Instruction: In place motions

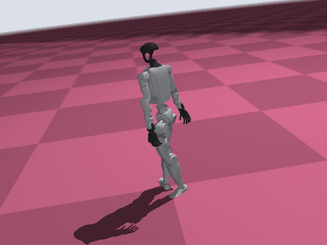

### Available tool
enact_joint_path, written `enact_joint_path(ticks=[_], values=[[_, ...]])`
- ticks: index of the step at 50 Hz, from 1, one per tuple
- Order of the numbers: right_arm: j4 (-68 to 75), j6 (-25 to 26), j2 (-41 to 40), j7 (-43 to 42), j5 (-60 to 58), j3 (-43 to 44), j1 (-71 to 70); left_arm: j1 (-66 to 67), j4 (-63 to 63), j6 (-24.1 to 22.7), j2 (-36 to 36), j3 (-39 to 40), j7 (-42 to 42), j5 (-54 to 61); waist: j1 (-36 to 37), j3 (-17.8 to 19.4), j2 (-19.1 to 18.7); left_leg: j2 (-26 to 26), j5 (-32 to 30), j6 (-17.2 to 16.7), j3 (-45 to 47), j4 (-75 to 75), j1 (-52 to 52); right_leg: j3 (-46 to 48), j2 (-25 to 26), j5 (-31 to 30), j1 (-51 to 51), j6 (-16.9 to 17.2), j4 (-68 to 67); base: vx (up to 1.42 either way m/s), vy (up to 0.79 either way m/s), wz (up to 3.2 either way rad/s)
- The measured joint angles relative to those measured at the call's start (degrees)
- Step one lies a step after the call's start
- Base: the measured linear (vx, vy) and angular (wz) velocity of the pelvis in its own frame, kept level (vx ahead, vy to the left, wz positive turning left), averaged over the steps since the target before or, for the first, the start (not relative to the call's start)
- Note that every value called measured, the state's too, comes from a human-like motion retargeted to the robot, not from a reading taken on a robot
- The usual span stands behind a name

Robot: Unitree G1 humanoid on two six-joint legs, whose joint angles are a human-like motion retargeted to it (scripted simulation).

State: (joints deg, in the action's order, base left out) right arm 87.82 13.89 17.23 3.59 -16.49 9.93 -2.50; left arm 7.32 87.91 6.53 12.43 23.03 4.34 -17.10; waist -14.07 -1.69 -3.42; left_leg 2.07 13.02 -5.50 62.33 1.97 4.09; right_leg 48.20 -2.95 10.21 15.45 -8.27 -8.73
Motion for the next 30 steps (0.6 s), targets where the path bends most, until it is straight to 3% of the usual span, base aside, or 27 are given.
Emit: enact_joint_path(ticks=[2, 5, 8, 11, 15, 18, 19, 22, 25, 30], values=[[1.53, 0.20, 0.00, 0.06, 0.40, 0.69, 0.95, -1.57, -1.31, -0.29, -0.55, -0.37, 0.76, 0.67, -1.65, -0.33, 0.09, 0.41, -1.73, -0.22, -0.83, 2.12, 0.80, -0.47, 0.81, -0.33, -0.61, -0.59, 1.43, -0.25, 0.17, -1.14], [3.09, 0.64, -0.68, 1.27, 0.95, 1.37, 1.72, -4.55, -3.75, -0.15, -1.85, -0.98, 1.68, 2.52, -1.00, -0.73, 0.63, 0.11, -4.72, -0.27, 0.47, 3.64, 2.86, -7.06, 1.03, 0.32, -0.25, 0.73, 0.33, -0.26, 0.17, -1.62], [3.26, 0.88, -1.48, 3.04, -0.09, 1.48, 2.62, -6.09, -6.38, -0.96, -3.45, -1.24, 3.04, 4.65, -1.04, -2.08, -0.25, -0.54, -6.56, -0.09, 0.27, 3.60, 4.15, -6.95, 1.46, -0.07, -0.86, 1.98, 0.29, -0.17, 0.15, -1.51], [2.34, 0.82, -2.60, 4.36, -1.81, 1.43, 3.41, -7.80, -8.92, -2.08, -5.34, -2.55, 5.25, 6.54, -1.69, -4.05, -1.89, -1.18, -9.48, 1.59, 1.30, 4.59, 5.56, -8.02, 1.50, 0.43, -1.20, 6.60, -0.99, -0.13, 0.17, -1.44], [0.59, 0.14, -4.17, 4.64, -1.62, 0.85, 4.20, -9.34, -11.38, -2.65, -6.76, -5.15, 7.69, 5.73, -1.76, -5.27, 0.03, -1.29, -16.16, 9.05, -2.67, 13.63, 6.14, -11.59, -3.79, 0.83, -2.12, 11.33, -3.57, -0.11, 0.15, -1.15], [-0.54, 0.26, -5.38, 5.66, -2.17, 0.01, 4.21, -8.63, -13.61, -3.92, -6.66, -7.42, 8.65, 3.47, 0.90, -6.03, 3.40, -0.06, -20.39, 17.39, -10.77, 27.37, 2.29, -17.75, -7.61, 0.83, -2.55, 11.58, -5.03, 0.03, 0.12, -1.72], [-1.14, 0.36, -5.79, 5.97, -2.86, -0.36, 4.00, -8.18, -13.99, -4.44, -6.68, -7.89, 8.22, 2.90, 1.64, -6.21, 3.79, 0.60, -20.44, 17.76, -13.63, 31.59, 0.30, -19.76, -7.89, 0.61, -2.51, 11.28, -5.15, 0.01, 0.09, -1.83], [-4.02, 0.20, -7.05, 6.62, -5.16, -1.89, 2.73, -7.40, -13.31, -5.70, -7.16, -8.39, 5.94, 2.10, 3.30, -5.69, 3.57, 0.14, -18.29, 14.48, -23.67, 39.93, -6.74, -25.25, -7.17, -0.72, -2.80, 10.59, -4.39, -0.04, 0.12, -1.86], [-8.61, -0.94, -8.09, 7.65, -6.56, -3.93, 1.22, -7.73, -10.00, -5.82, -7.74, -8.01, 5.68, 1.75, 1.13, -4.43, 1.89, 0.01, -14.23, 12.64, -31.38, 42.75, -11.99, -27.34, -6.00, -2.68, -3.40, 8.95, -2.97, -0.10, 0.09, -1.16], [-16.41, -3.54, -9.67, 10.51, -6.66, -7.05, 0.27, -7.51, -4.85, -5.38, -7.52, -7.53, 5.52, 0.69, 1.48, -2.19, 0.72, 0.40, -5.45, 12.42, -33.55, 36.26, -16.30, -36.93, -2.63, -3.40, -3.31, 3.35, -2.11, -0.04, -0.01, -1.38]])
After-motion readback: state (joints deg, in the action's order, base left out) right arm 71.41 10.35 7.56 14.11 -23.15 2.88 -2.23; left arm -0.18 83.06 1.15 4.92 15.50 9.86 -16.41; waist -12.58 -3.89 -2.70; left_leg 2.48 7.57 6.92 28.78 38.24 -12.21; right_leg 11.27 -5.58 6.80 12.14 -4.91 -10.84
